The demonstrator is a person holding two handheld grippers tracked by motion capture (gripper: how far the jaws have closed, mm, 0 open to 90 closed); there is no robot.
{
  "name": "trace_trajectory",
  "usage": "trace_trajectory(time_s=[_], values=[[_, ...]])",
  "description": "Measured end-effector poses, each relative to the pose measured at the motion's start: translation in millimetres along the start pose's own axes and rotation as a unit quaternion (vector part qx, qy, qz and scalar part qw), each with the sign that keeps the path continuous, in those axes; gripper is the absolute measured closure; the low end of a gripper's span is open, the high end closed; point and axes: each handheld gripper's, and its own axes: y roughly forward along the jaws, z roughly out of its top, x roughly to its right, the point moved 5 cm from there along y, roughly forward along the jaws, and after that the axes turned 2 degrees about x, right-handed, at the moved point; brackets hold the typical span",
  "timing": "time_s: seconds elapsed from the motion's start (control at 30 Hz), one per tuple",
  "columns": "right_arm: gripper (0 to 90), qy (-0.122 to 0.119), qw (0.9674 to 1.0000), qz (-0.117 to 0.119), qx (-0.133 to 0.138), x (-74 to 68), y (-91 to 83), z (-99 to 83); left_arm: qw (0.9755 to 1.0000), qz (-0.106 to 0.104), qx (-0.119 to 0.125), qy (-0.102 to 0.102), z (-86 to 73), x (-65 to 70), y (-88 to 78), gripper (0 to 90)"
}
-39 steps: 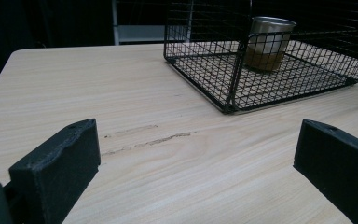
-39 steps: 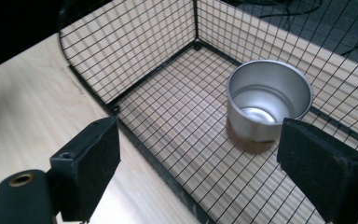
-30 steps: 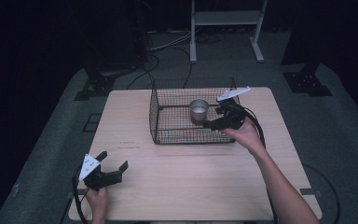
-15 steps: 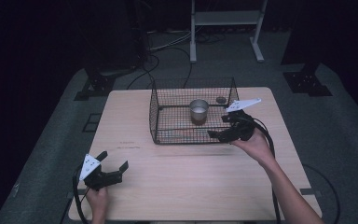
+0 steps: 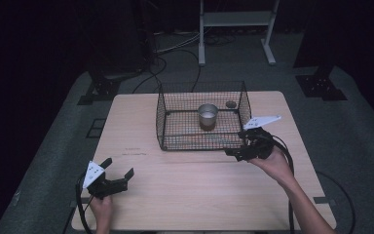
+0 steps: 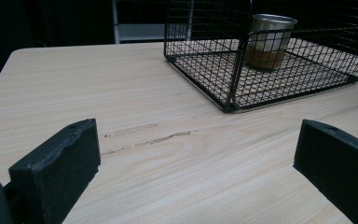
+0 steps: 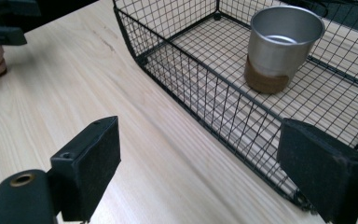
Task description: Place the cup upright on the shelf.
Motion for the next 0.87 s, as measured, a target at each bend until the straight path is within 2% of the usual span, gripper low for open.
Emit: trace_trajectory(time_s=[0.23, 0.43, 0.5, 0.57, 0.67, 0.73, 0.8, 0.87], values=[[12.7, 0.006, 1.0, 0.003, 0.002, -5.0, -8.3, -16.8, 1.0, 0.0, -0.001, 0.0, 0.0, 0.3, -0.1, 0.0], [12.7, 0.025, 0.9996, 0.008, 0.011, -3.3, -12.9, -34.7, 1.0, 0.0, 0.001, 0.001, 0.4, 0.2, 0.0, 0.0], [12.7, 0.025, 0.9996, 0.001, 0.015, -3.2, -13.7, -38.4, 1.0, 0.0, 0.0, 0.001, 0.3, 0.2, -0.1, 0.0], [12.7, 0.032, 0.9993, 0.006, 0.018, -4.7, -14.0, -43.7, 1.0, 0.0, 0.001, 0.002, 0.4, 0.1, -0.2, 0.0], [12.7, 0.03, 0.9995, -0.004, 0.014, -6.0, -14.0, -53.1, 1.0, 0.0, 0.001, 0.001, 0.4, 0.4, 0.1, 0.0], [12.5, 0.038, 0.9992, -0.004, 0.014, -7.0, -14.6, -61.2, 1.0, 0.0, 0.0, 0.001, 0.3, 0.5, 0.3, 0.0], [12.6, 0.048, 0.9985, -0.011, 0.025, -7.6, -16.8, -66.0, 1.0, 0.0, 0.001, 0.002, 0.4, 0.5, 0.2, 0.0], [12.6, 0.059, 0.9972, -0.003, 0.045, -9.8, -20.8, -68.7, 1.0, 0.001, 0.0, 0.0, 0.3, 0.2, 0.4, 0.0]])
